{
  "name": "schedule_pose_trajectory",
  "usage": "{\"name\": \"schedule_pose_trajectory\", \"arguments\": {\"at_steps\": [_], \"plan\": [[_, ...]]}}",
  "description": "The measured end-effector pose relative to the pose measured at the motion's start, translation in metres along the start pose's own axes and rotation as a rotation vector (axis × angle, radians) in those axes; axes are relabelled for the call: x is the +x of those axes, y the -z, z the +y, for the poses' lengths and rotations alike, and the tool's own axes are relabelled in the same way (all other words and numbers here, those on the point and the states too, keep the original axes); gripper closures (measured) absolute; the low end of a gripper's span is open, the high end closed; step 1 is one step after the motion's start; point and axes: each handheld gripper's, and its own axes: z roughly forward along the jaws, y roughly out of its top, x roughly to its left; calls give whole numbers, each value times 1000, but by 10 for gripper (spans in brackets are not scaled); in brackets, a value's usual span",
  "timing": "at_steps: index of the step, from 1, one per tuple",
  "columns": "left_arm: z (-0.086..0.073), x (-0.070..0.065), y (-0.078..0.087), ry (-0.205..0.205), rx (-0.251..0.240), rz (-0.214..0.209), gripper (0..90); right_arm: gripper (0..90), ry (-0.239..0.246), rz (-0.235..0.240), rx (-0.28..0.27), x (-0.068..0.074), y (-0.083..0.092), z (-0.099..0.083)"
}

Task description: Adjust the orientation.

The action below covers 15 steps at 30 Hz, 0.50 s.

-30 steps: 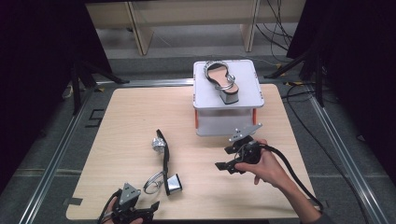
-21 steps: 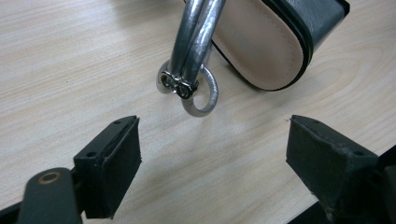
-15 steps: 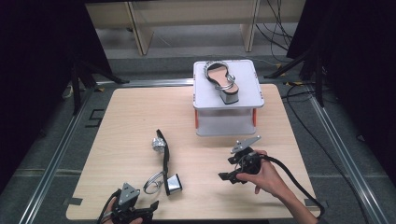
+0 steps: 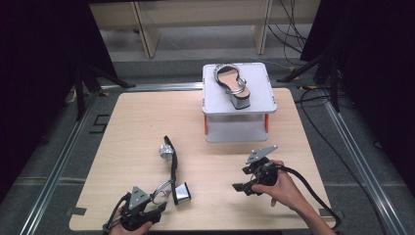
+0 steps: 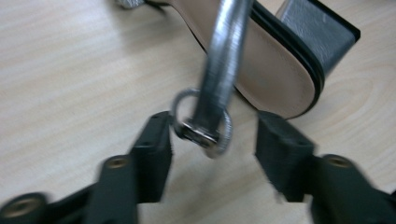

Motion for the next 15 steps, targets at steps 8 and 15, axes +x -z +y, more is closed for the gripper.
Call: {"name": "schedule_pose_trajectory", "arguments": {"at_steps": [8,15], "plan": [[15,-5,8,-90,-99,-2,756,260,-9,16,-6,1,4,-1],[35,-21,8,-148,-156,-45,759,261,-10,19,-20,1,8,-1]]}}
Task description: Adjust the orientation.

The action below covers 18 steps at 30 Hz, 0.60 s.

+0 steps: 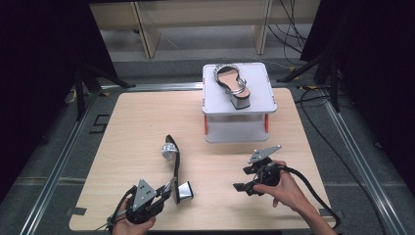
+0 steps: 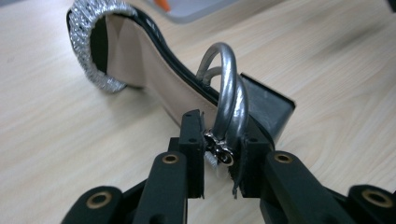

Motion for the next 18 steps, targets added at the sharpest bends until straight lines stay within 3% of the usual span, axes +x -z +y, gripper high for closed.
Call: {"name": "schedule_pose_trajectory", "arguments": {"at_steps": [3,5,7,8,12,15,16,17,18], "plan": [[11,-3,-5,-31,-20,-14,760,262,2,-1,1,0,1,0],[15,-4,-6,-36,-8,-15,760,261,4,-6,2,-1,1,0],[28,-7,-17,-46,-21,-54,760,261,-3,-5,1,-1,1,0],[32,-7,-22,-28,-35,-69,760,261,-21,-8,2,-1,2,0],[49,-9,-42,-39,-3,-96,760,261,-2,-16,6,-3,1,0],[54,-15,-58,-24,33,-118,758,258,-17,-11,16,-2,2,-1],[55,-15,-61,-27,29,-128,758,257,-16,-13,18,-3,2,-1],[56,-18,-63,-3,29,-143,757,257,8,-15,12,-4,2,-1],[58,-21,-65,-11,23,-145,757,257,0,-12,12,-4,2,0]]}}
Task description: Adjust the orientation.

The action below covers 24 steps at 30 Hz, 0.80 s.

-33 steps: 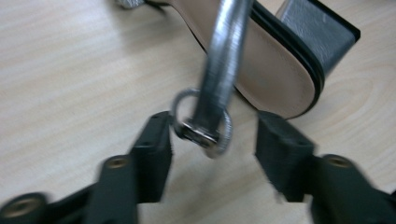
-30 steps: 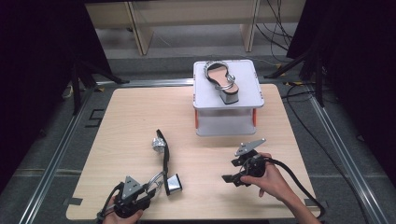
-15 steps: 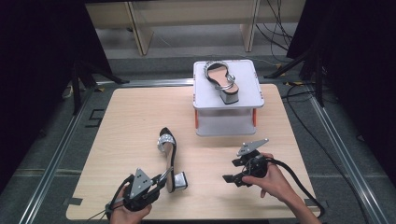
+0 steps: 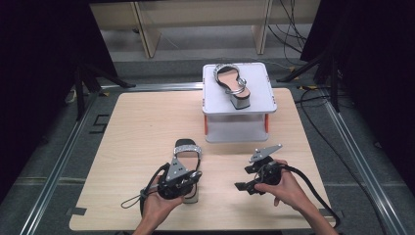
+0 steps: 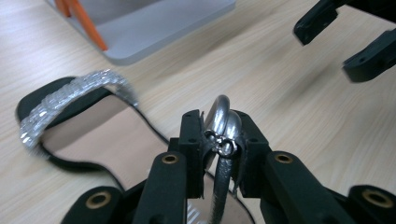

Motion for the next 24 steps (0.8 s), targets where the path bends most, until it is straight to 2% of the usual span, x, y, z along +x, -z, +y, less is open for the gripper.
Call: {"name": "schedule_pose_trajectory", "arguments": {"at_steps": [2,4,6,7,8,9,10,11,12,13,14,15,16,18,19,20,22,23,24], "plan": [[4,-3,-1,-28,23,0,757,257,-11,-2,8,0,-1,0],[7,-6,-5,-30,21,2,756,255,8,-1,10,0,-2,-1],[10,-7,-8,-29,25,2,755,254,-6,3,21,1,-4,-1],[11,-6,-10,-21,18,-9,754,254,5,4,17,1,-4,-1],[10,-6,-11,8,14,-10,749,254,-8,4,20,2,-5,-1],[10,-5,-10,28,6,-16,727,254,2,-1,16,2,-5,-1],[9,-4,-6,41,22,-19,678,253,-15,6,15,3,-7,-1],[10,-1,-2,33,6,-16,613,250,-20,2,25,4,-6,-1],[10,0,3,53,0,-28,528,247,-1,9,16,5,-7,-1],[9,-1,9,73,2,-34,461,247,-17,8,13,7,-9,-1],[8,-2,15,85,-1,-22,394,246,-8,17,6,7,-11,-1],[7,-3,22,65,17,-14,347,243,-30,18,5,10,-13,-1],[5,-4,28,69,13,-14,309,241,-27,15,-1,12,-16,-2],[-1,-3,40,64,15,1,290,241,-13,32,-10,17,-21,-2],[-5,-2,44,68,17,4,290,232,-37,37,-5,20,-23,-2],[-5,-2,44,68,17,4,291,232,-37,37,-5,20,-23,-2],[-19,2,53,108,16,11,307,221,31,28,2,29,-31,2],[-25,3,54,121,21,11,322,230,7,37,4,33,-32,3],[-30,5,55,118,49,12,337,224,36,45,2,35,-35,5]]}}
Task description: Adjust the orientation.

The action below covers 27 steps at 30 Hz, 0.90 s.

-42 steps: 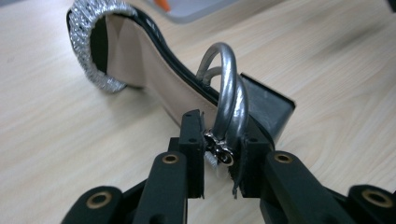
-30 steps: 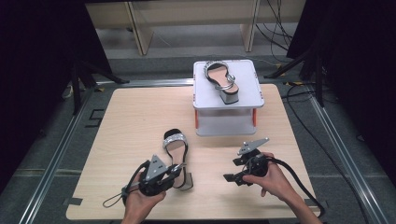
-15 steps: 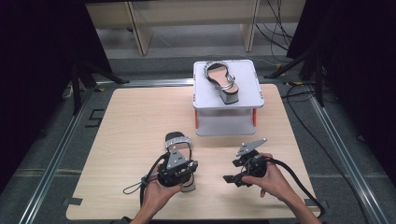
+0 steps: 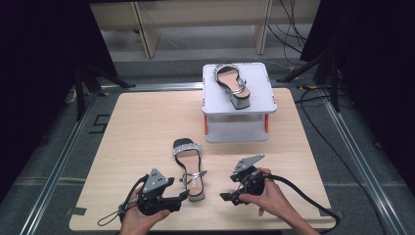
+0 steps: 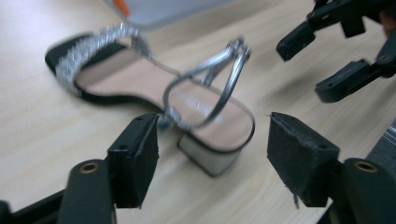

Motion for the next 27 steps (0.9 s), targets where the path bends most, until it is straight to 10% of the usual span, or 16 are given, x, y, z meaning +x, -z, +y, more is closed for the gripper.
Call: {"name": "schedule_pose_trajectory", "arguments": {"at_steps": [9,27], "plan": [[-28,-3,-27,-5,76,-54,434,223,31,-2,30,6,-8,2],[-3,-33,-77,-151,91,-110,444,232,-48,-44,-5,-12,14,1]]}}
